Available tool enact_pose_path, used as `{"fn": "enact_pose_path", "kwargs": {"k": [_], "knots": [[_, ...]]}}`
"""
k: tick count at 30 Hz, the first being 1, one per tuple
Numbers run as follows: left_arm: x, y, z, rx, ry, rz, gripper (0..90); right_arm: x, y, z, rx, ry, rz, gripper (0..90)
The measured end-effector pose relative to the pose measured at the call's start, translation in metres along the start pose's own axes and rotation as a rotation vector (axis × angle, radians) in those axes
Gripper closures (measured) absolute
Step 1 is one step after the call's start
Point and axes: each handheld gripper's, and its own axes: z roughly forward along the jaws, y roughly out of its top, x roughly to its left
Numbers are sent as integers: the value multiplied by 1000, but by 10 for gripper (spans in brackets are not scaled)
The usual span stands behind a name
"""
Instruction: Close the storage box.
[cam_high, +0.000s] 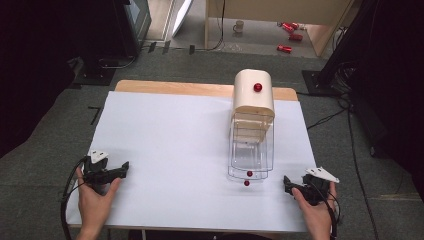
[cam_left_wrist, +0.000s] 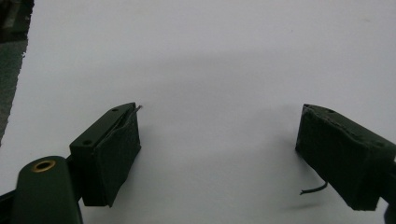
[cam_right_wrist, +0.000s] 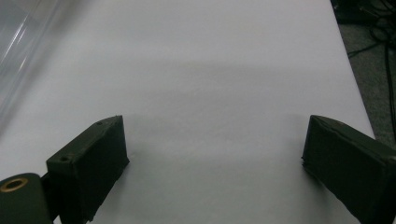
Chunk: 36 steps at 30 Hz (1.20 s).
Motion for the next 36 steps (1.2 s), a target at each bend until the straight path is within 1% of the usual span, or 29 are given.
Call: {"fn": "enact_pose_path", "kwargs": {"k": [1, 2, 6, 8, 9, 11, 13, 14, 16, 18, 19, 20, 21, 23, 26, 28, 29, 30, 32, 33, 36], "knots": [[0, 0, 0, -1, 1, 1, 137, 3, 0, -2, 8, -9, 10, 63], [0, 0, 0, 0, 0, 0, 137, 5, 0, -3, 10, -7, 6, 63], [0, 0, 0, 0, 1, 1, 137, 17, 2, -14, -22, 7, 1, 63], [0, 0, 0, 0, 0, 0, 137, 24, 4, -20, -42, 25, 0, 63], [0, 0, 0, 0, 0, 0, 137, 24, 4, -20, -42, 25, 0, 63], [0, 0, 0, 0, 0, 1, 137, 34, 6, -28, -55, 54, 7, 63], [0, 0, 0, -1, 1, 0, 137, 39, 7, -32, -61, 78, 25, 67], [0, 0, 0, -1, 1, 0, 137, 39, 7, -32, -61, 78, 25, 67], [0, 0, 0, 0, 1, 1, 137, 47, 8, -36, -64, 88, 32, 72], [0, 0, 0, -1, 1, 0, 137, 53, 8, -39, -64, 101, 28, 73], [0, 0, 0, -1, 1, 0, 137, 53, 8, -39, -64, 101, 28, 73], [0, 0, 0, -1, 1, 1, 137, 58, 9, -42, -71, 104, 25, 103], [0, 0, 0, -1, 1, 0, 137, 60, 9, -44, -76, 104, 22, 125], [0, 0, 0, 0, 1, 1, 138, 62, 9, -45, -84, 105, 22, 129], [0, 0, 0, -1, 1, 0, 137, 72, 10, -52, -97, 127, 13, 133], [0, 0, 0, -1, 1, 1, 137, 76, 10, -54, -102, 134, 15, 142], [0, 0, 0, 0, 1, 1, 137, 76, 10, -54, -102, 134, 15, 142], [0, 0, 0, -1, 1, 1, 137, 79, 10, -55, -106, 143, 15, 145], [0, 0, 0, -1, 1, 1, 137, 87, 10, -59, -117, 157, 12, 172], [0, 0, 0, -1, 1, 1, 137, 87, 10, -59, -117, 157, 12, 172], [0, 0, 0, -1, 1, 1, 137, 98, 9, -60, -128, 165, -15, 206]]}}
